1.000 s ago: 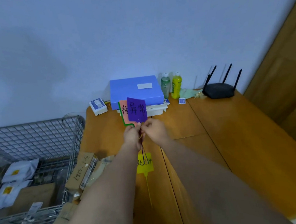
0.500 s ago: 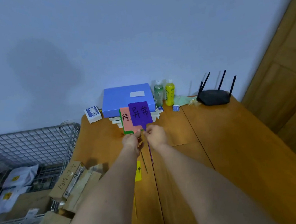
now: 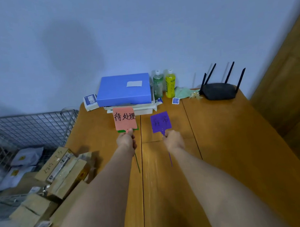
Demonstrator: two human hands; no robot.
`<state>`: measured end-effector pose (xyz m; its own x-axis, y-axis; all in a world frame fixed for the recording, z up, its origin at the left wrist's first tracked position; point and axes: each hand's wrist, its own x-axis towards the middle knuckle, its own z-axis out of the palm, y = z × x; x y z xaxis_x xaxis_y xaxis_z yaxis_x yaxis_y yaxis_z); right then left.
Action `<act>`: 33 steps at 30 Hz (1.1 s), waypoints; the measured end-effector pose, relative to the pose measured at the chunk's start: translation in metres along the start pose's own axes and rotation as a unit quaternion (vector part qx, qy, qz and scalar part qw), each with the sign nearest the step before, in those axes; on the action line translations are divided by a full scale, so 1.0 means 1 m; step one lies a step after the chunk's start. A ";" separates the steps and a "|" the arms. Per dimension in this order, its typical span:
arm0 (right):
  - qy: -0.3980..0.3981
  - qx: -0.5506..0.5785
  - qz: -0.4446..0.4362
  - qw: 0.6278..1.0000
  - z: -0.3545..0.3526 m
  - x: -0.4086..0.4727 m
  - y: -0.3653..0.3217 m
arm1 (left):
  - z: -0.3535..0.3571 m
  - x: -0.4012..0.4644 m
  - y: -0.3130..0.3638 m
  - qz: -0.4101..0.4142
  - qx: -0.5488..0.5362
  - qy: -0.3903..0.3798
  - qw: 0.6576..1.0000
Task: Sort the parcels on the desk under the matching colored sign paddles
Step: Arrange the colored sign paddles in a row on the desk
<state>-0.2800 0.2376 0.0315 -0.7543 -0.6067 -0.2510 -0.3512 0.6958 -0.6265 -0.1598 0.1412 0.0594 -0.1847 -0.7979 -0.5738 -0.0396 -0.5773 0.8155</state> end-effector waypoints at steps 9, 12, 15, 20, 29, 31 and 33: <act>-0.055 0.028 0.065 0.996 0.045 -0.013 0.031 | -0.012 0.006 -0.024 -0.021 0.026 -0.006 0.999; -0.066 0.039 0.098 0.992 0.066 -0.018 0.036 | -0.020 0.018 -0.029 -0.025 0.027 -0.013 0.999; -0.073 0.041 0.136 0.987 0.084 -0.023 0.039 | -0.029 0.031 -0.034 -0.040 0.036 -0.012 0.998; -0.111 0.057 0.192 0.973 0.109 -0.029 0.039 | -0.044 0.055 -0.042 -0.062 0.041 -0.011 0.997; -0.084 0.088 0.260 0.958 0.121 -0.017 0.034 | -0.057 0.071 -0.053 -0.092 0.049 -0.033 0.994; -0.074 0.100 0.269 0.955 0.121 -0.013 0.033 | -0.058 0.069 -0.054 -0.096 0.049 -0.036 0.994; -0.062 0.111 0.282 0.951 0.121 -0.012 0.032 | -0.059 0.069 -0.055 -0.099 0.050 -0.034 0.993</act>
<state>-0.2151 0.2206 -0.0748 -0.7121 -0.2110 -0.6696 0.2255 0.8345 -0.5028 -0.1126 0.1080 -0.0293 -0.2299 -0.6548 -0.7200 -0.1791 -0.6987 0.6926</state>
